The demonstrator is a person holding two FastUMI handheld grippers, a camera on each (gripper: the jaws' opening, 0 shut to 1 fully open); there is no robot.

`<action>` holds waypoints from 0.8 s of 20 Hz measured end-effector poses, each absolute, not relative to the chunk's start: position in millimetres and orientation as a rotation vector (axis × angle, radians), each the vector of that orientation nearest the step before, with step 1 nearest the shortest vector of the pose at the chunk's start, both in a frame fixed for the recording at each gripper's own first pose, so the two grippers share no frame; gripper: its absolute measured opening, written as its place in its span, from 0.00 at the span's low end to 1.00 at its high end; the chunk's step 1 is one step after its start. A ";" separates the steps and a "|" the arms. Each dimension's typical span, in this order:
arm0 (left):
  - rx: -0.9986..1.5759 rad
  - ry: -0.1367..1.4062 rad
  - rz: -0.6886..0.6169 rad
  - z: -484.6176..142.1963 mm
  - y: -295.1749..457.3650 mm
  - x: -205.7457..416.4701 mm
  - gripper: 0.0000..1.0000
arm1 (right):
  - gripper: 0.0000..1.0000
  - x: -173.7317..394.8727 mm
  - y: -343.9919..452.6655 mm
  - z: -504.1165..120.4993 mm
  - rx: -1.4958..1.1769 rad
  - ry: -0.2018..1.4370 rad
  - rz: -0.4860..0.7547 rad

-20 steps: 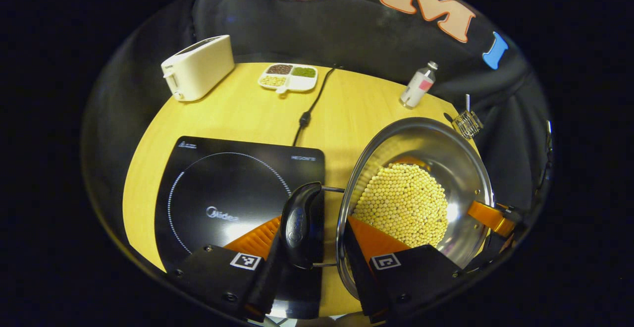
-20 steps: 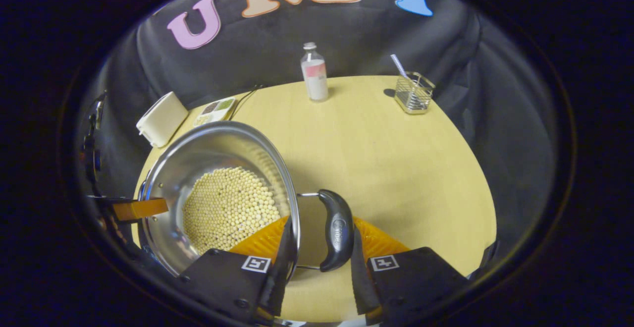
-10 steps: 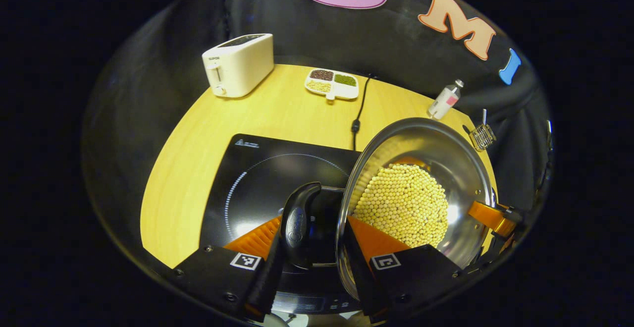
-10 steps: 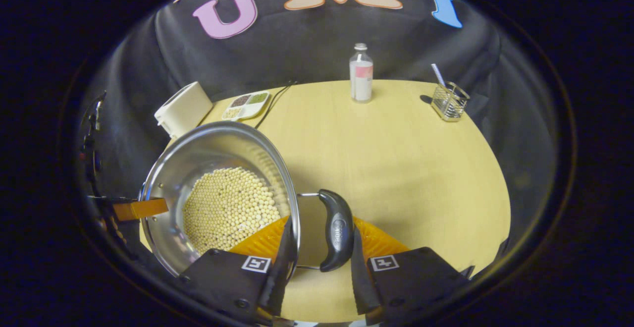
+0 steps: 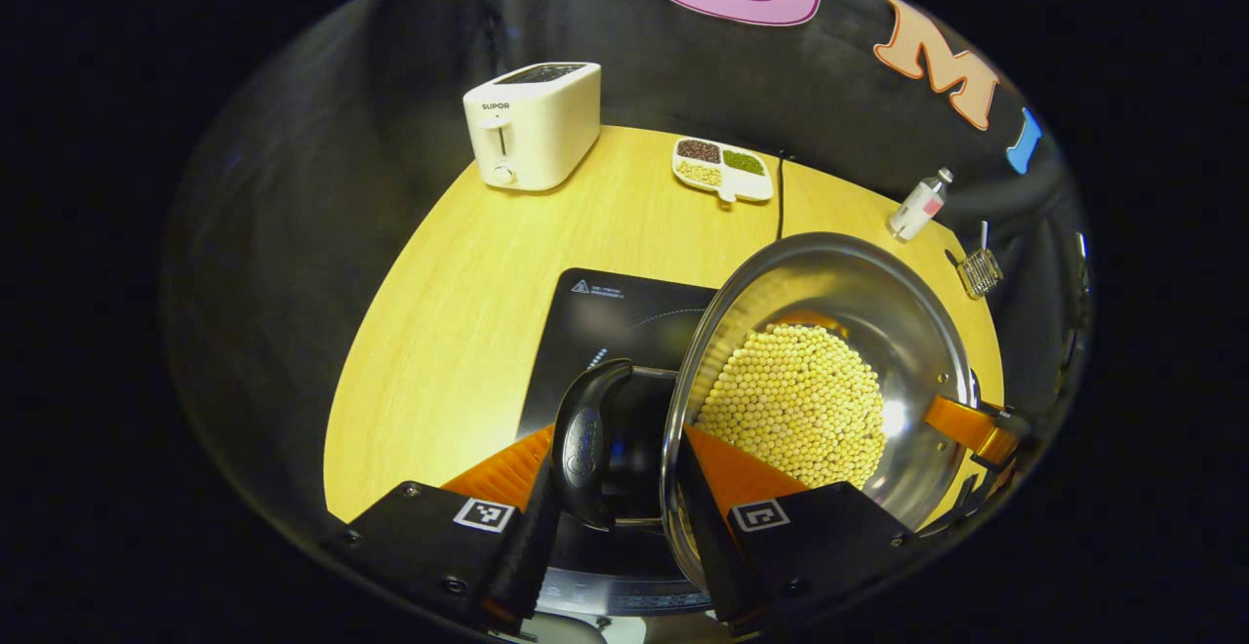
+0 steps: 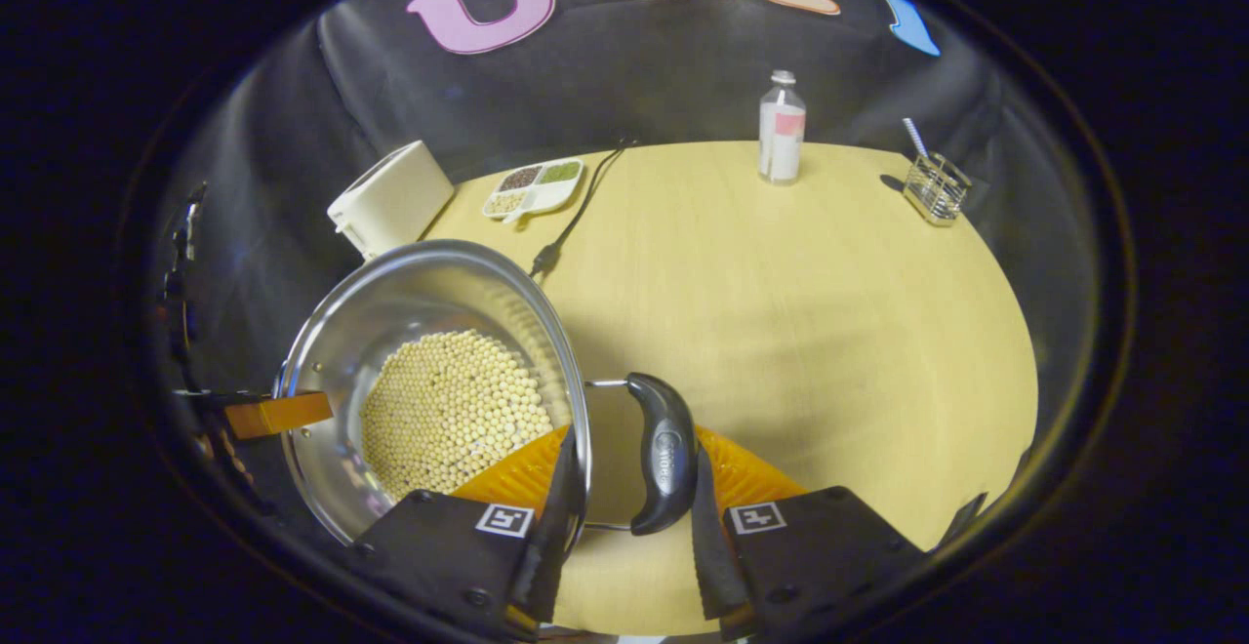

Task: First push the handle of the pot to place it horizontally, then grasp the pot with both hands and set it on the induction cooktop.

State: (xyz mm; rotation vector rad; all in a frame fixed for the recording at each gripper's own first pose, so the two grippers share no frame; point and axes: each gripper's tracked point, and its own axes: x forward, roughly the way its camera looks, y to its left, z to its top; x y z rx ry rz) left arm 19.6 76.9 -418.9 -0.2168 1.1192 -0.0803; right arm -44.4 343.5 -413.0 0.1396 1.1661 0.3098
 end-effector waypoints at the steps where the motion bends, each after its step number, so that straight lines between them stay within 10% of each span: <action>1: -0.216 1.125 -0.078 -421.6 82.2 19.8 0.68 | 0.53 -46.4 350.1 -414.1 0.141 1.171 0.311; 16: -0.235 1.160 -0.095 -447.3 129.4 45.8 0.67 | 0.53 -47.9 403.9 -411.9 0.165 1.205 0.278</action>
